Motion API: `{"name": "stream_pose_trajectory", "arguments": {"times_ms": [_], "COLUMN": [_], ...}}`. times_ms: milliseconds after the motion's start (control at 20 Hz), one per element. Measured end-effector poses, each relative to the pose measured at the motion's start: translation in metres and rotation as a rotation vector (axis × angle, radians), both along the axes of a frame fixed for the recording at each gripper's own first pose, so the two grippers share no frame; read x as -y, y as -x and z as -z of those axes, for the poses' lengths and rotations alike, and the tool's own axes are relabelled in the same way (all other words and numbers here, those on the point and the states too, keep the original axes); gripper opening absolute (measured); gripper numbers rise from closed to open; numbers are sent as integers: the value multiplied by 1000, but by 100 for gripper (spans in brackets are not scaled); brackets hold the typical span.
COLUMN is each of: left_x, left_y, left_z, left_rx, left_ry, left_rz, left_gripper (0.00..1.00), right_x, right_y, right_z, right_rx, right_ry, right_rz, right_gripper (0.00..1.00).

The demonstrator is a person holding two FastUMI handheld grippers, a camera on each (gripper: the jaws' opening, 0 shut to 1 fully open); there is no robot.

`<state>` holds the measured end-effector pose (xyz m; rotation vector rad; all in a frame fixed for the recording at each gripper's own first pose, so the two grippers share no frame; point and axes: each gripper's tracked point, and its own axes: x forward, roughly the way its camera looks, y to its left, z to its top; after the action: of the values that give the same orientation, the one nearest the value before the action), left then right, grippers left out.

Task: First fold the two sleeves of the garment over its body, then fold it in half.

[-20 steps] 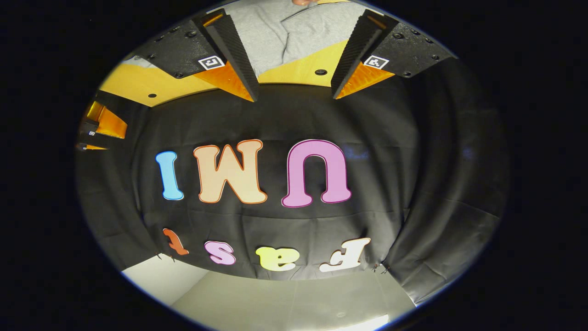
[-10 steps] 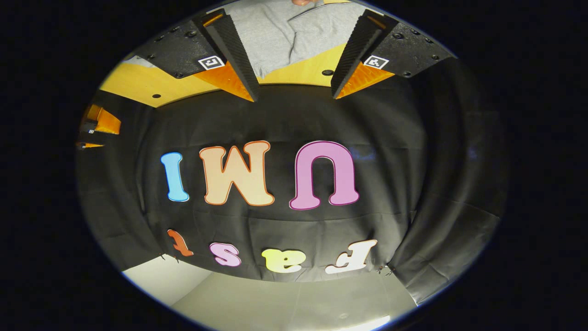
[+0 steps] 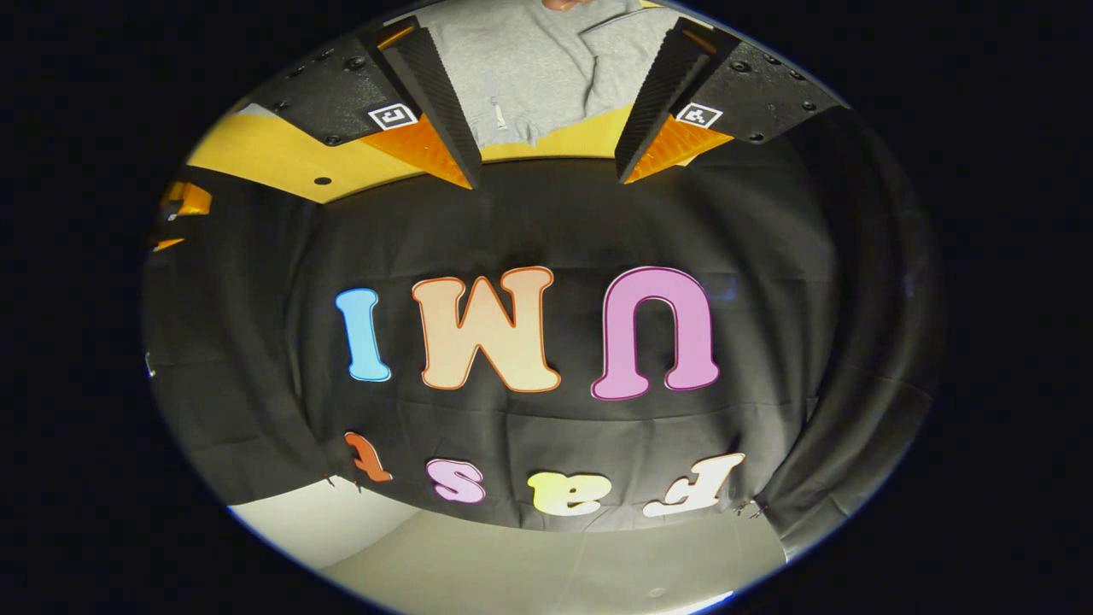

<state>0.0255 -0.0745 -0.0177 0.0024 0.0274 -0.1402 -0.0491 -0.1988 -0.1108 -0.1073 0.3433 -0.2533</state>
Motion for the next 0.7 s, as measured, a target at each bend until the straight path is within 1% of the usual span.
{"name": "stream_pose_trajectory", "arguments": {"times_ms": [250,500,700], "left_x": [17,27,30], "left_y": [-3,-4,-4], "left_z": [4,7,11], "left_rx": [-9,-18,-31], "left_ry": [-7,-19,-23], "left_rz": [32,44,46], "left_gripper": [93,93,93], "right_x": [24,31,32], "right_y": [30,66,95], "right_z": [48,104,148], "right_rx": [-128,-284,-395], "right_ry": [-16,-9,-81], "right_rz": [31,-1,18], "right_gripper": [99,99,99]}}
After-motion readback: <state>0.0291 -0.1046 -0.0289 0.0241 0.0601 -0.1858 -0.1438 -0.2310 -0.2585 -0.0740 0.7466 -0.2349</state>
